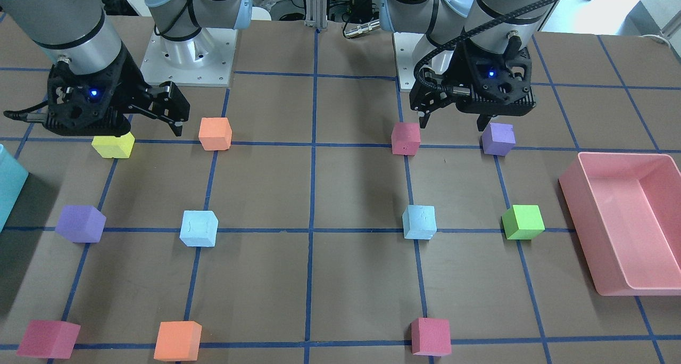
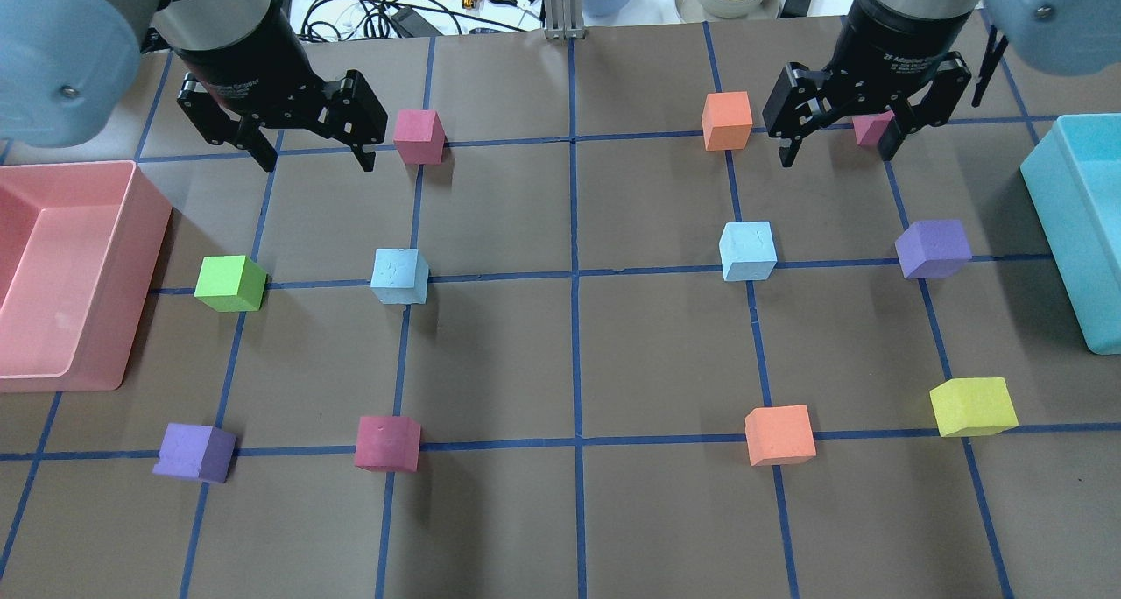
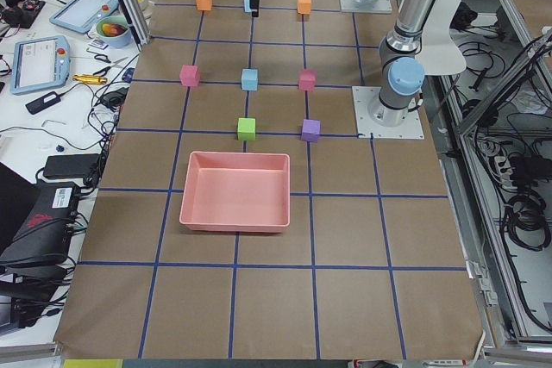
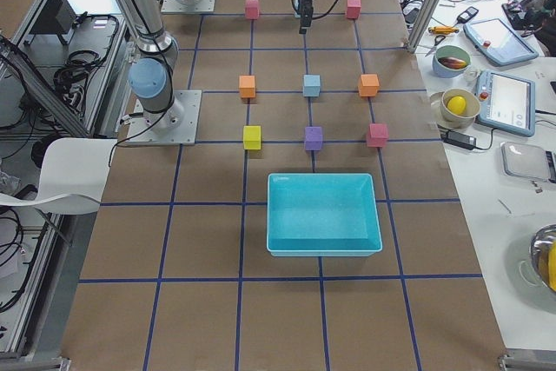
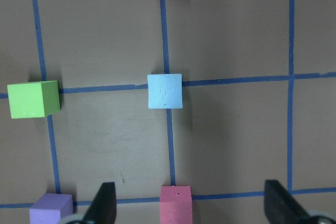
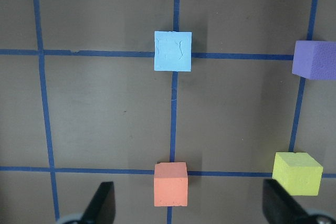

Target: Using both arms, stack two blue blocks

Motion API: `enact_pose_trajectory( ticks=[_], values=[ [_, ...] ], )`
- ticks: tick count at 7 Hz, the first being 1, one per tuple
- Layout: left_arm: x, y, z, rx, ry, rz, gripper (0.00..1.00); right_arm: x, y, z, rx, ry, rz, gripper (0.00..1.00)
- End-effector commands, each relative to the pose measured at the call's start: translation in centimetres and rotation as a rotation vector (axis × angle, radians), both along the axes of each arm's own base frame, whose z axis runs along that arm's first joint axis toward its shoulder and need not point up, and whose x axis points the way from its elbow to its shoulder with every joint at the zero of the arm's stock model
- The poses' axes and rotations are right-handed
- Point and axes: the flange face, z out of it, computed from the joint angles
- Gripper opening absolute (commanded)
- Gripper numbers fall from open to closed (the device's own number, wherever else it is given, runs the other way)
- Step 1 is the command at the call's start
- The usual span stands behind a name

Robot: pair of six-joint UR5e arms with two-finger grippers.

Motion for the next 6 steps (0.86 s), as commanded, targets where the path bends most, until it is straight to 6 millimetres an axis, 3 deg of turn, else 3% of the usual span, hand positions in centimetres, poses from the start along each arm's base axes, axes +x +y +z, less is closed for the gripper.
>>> enact_pose_trajectory(
  ticks=[1, 2, 3, 6],
  values=[
    [0.1, 0.0, 0.1, -0.001, 0.0, 0.002, 1.0, 0.0, -5.3, -8.5, -0.021, -0.011, 0.0, 1.0],
    [0.1, 0.0, -0.1, 0.004, 0.0, 0.0, 1.0, 0.0, -6.7, -12.4, -0.038, -0.007, -0.001, 1.0],
    [0.6, -0.4, -1.1, 0.013, 0.007, 0.006, 1.0, -0.1, -6.5, -15.4, -0.015, -0.008, -0.002, 1.0],
    [0.7, -1.9, -9.0, -0.008, 0.011, 0.005, 1.0, -0.1, -6.5, -21.7, 0.079, -0.013, -0.007, 1.0]
  ],
)
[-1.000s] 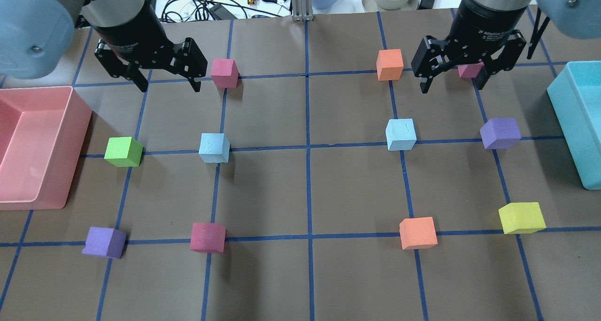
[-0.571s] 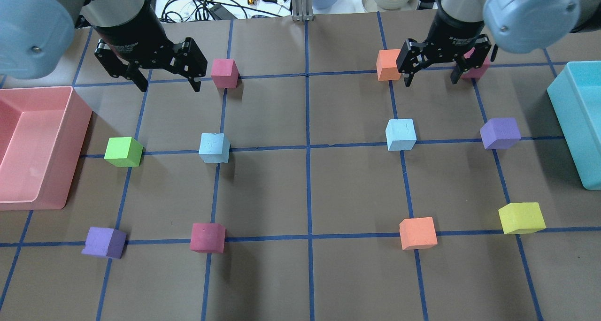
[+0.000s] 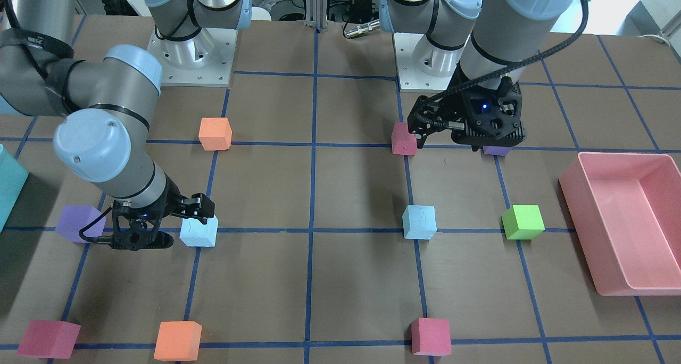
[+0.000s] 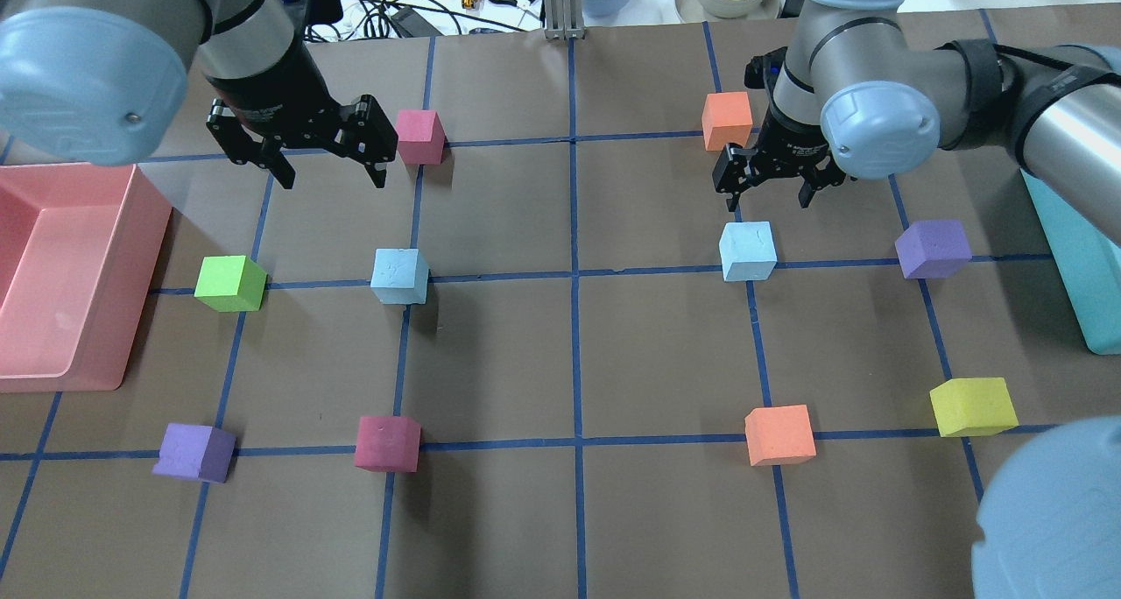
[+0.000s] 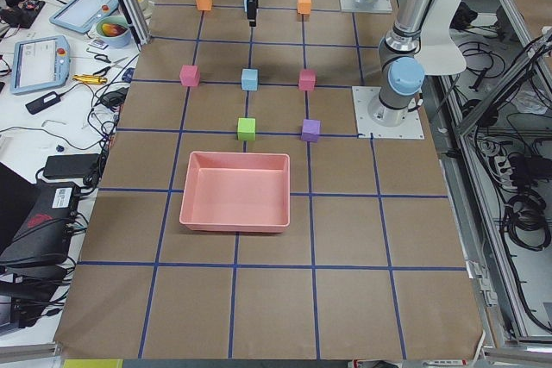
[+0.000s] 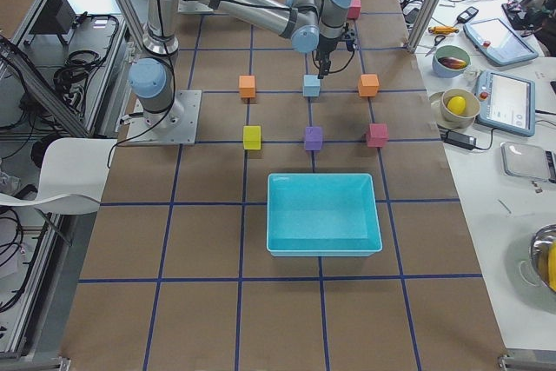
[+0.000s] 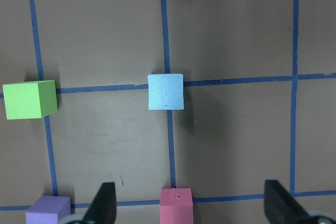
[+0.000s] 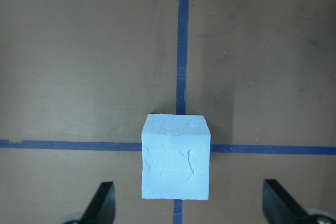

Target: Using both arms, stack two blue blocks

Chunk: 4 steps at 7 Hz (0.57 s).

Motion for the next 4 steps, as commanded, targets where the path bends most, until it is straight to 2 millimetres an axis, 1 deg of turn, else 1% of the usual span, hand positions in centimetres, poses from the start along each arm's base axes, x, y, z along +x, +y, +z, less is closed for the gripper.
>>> enact_pose_trajectory(
  ticks=[1, 2, 3, 4],
  values=[
    [0.2, -0.1, -6.0, -0.034, 0.003, 0.003, 1.0, 0.0, -0.5, -4.1, 0.063, -0.001, -0.01, 1.0],
    [0.2, -0.3, -9.6, -0.052, 0.001, -0.002, 1.0, 0.0, -0.6, -4.8, 0.074, 0.0, -0.03, 1.0],
    [0.4, -0.2, -11.8, -0.078, -0.003, -0.016, 1.0, 0.1, -0.7, -5.5, 0.085, -0.003, -0.029, 1.0],
    [0.5, -0.8, -14.3, -0.052, -0.005, -0.02, 1.0, 0.1, -1.0, -6.3, 0.087, -0.003, -0.03, 1.0]
  ],
)
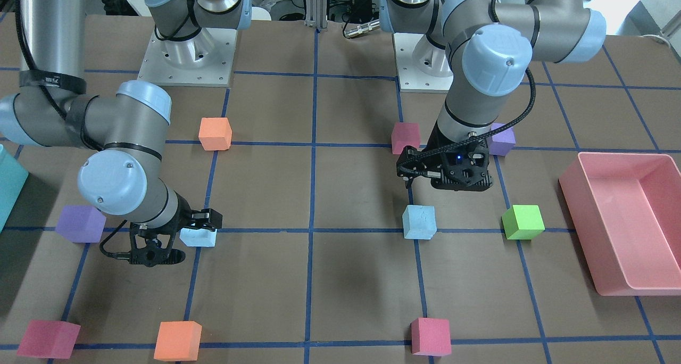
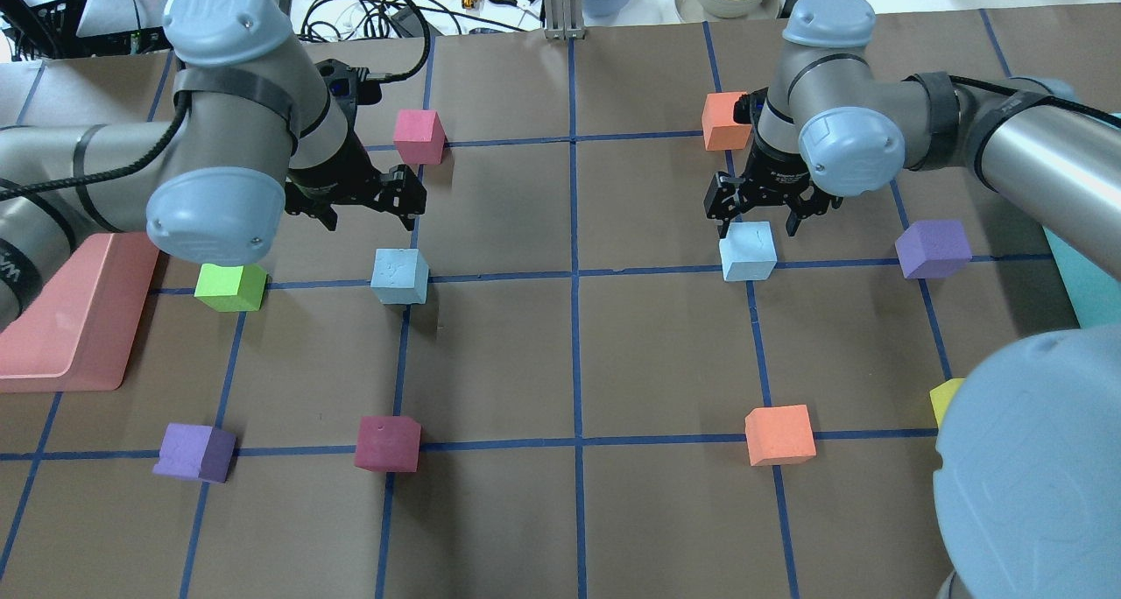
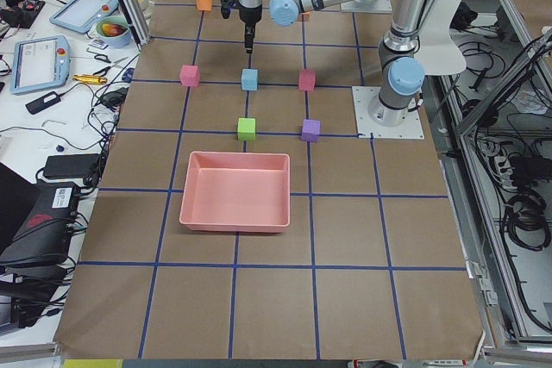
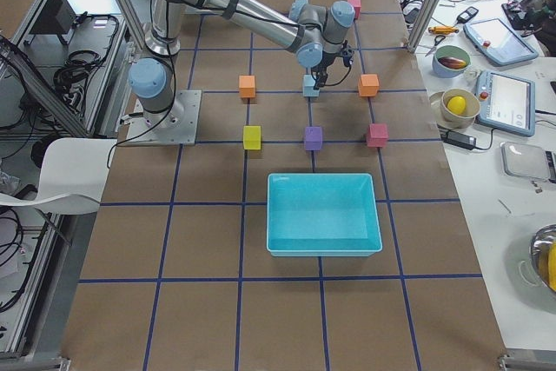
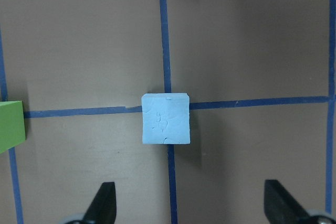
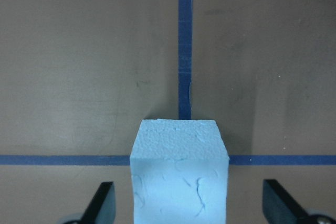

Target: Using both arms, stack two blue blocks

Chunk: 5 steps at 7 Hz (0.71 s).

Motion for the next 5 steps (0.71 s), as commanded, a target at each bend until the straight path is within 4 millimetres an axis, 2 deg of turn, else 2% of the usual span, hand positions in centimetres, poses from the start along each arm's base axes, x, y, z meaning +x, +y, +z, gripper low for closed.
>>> enact_pose_trajectory(
  ticks=[1, 2, 4, 5],
  values=[
    [0.1, -1.5, -6.0, 0.027, -0.009, -0.011, 1.0, 0.0, -0.7, -1.7, -0.007, 0.001, -0.002, 1.0],
    [0.1, -1.8, -7.6, 0.058, -0.01, -0.016, 1.0, 0.0, -0.7, -1.8, -0.011, 0.001, 0.0, 1.0],
    [0.2, -1.8, -10.8, 0.121, -0.015, -0.027, 1.0, 0.1, -0.7, -2.4, 0.002, -0.002, -0.002, 0.26],
    [0.1, -1.9, -12.1, 0.145, -0.013, -0.027, 1.0, 0.0, -0.9, -2.2, -0.003, -0.002, -0.002, 0.0]
  ],
)
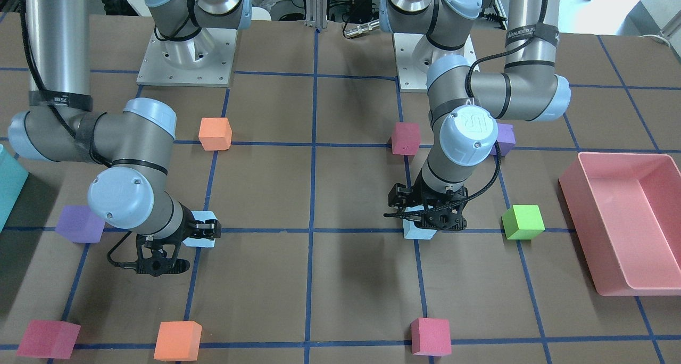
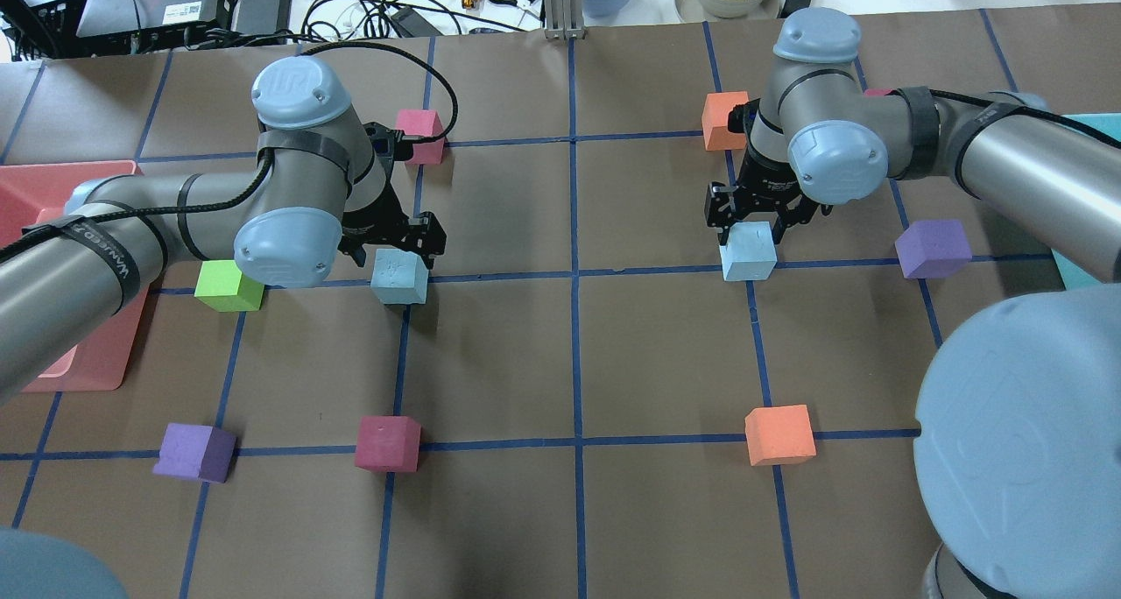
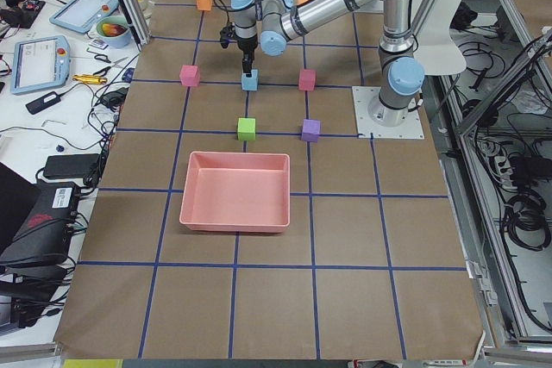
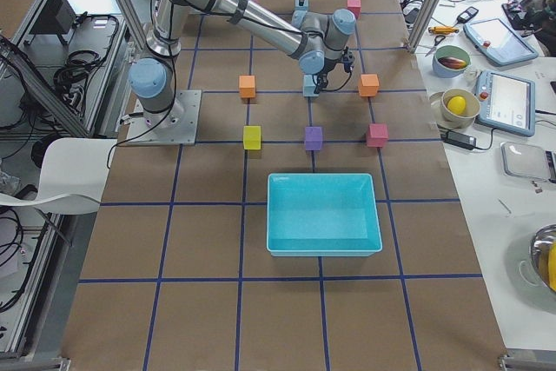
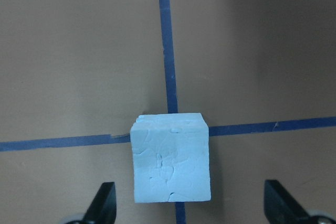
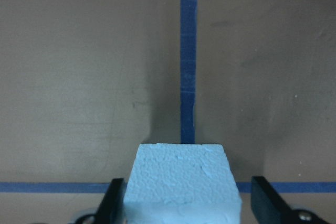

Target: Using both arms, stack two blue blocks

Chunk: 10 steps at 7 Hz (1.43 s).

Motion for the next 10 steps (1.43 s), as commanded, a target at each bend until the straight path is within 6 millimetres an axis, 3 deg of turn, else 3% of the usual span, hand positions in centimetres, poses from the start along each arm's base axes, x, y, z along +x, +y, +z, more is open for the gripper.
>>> enact_pose_trajectory(
  ticks=[1, 2, 4, 6, 8, 10],
  values=[
    [0.0, -0.1, -2.8, 0.052, 0.0, -0.004, 1.0, 0.1, -0.3, 1.0, -0.017, 0.002, -0.002, 0.0],
    [0.0, -0.3, -3.3, 0.057, 0.0, -0.006, 1.0, 0.8, -1.2, 2.6, -0.043, 0.002, -0.031, 0.0],
    [0.0, -0.2, -4.0, 0.071, 0.0, -0.004, 1.0, 8.7, -1.1, 5.3, -0.09, -0.014, -0.084, 0.0],
    [0.0, -0.2, -4.1, 0.071, 0.0, -0.006, 0.77, 14.0, 0.5, 5.3, -0.08, -0.052, -0.147, 0.0],
    [0.0, -0.2, -4.1, 0.066, 0.0, -0.004, 0.37, 17.9, 2.1, 4.9, -0.081, -0.055, -0.083, 0.0],
    [0.0, -0.4, -3.8, 0.057, 0.0, -0.003, 0.37, 21.9, 3.0, 2.2, -0.103, -0.066, -0.017, 0.0]
  ],
)
